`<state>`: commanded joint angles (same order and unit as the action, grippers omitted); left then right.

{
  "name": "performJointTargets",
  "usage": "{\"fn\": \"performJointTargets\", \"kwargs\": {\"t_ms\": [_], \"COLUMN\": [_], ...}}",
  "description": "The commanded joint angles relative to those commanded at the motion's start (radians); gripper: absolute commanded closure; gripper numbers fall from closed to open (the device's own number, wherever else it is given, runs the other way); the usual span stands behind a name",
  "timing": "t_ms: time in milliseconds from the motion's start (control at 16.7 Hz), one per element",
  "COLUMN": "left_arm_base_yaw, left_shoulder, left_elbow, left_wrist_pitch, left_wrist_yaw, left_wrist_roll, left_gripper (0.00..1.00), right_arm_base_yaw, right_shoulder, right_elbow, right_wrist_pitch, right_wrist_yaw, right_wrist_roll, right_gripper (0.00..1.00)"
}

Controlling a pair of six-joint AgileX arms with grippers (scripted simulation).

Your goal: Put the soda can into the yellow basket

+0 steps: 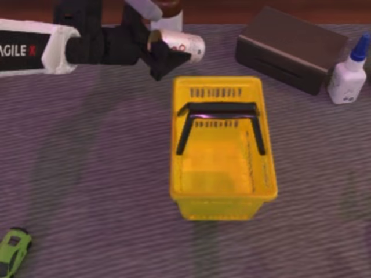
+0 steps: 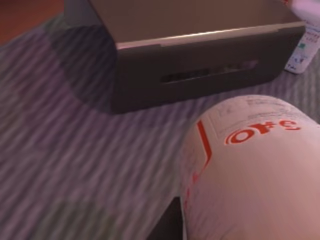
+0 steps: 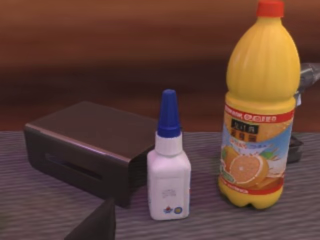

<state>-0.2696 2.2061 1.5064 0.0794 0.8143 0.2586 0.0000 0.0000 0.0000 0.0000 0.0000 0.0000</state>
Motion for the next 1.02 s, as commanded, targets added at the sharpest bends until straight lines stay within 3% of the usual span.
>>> {"fn": "performJointTargets", "kwargs": {"t_ms": [240, 480, 660, 1020], "left_arm_base_yaw": [-0.028, -0.046, -0.051, -0.045], "left_shoulder": [-0.048, -0.100, -0.118, -0.099], "left_elbow": [-0.097, -0.153, -0.165, -0.165], "left_wrist_pitch": [0.356, 0.573, 0.624, 0.639], "left_wrist_yaw": [0.247, 0.415, 0.459, 0.459], "left_wrist_roll": [-0.124, -0.197, -0.214, -0.212], "left_gripper": [1.00, 1.00, 1.00, 1.00], "right_arm_base_yaw": [0.000, 0.000, 0.000, 0.000], "right_shoulder": [0.000, 0.000, 0.000, 0.000], "right_elbow": [0.000, 0.000, 0.000, 0.000], "right_wrist_pitch": [0.000, 0.000, 0.000, 0.000], "right_wrist_yaw": [0.000, 0.000, 0.000, 0.000], "right_wrist_roll": [0.000, 0.000, 0.000, 0.000], "right_gripper": [0.00, 0.00, 0.00, 0.00]}}
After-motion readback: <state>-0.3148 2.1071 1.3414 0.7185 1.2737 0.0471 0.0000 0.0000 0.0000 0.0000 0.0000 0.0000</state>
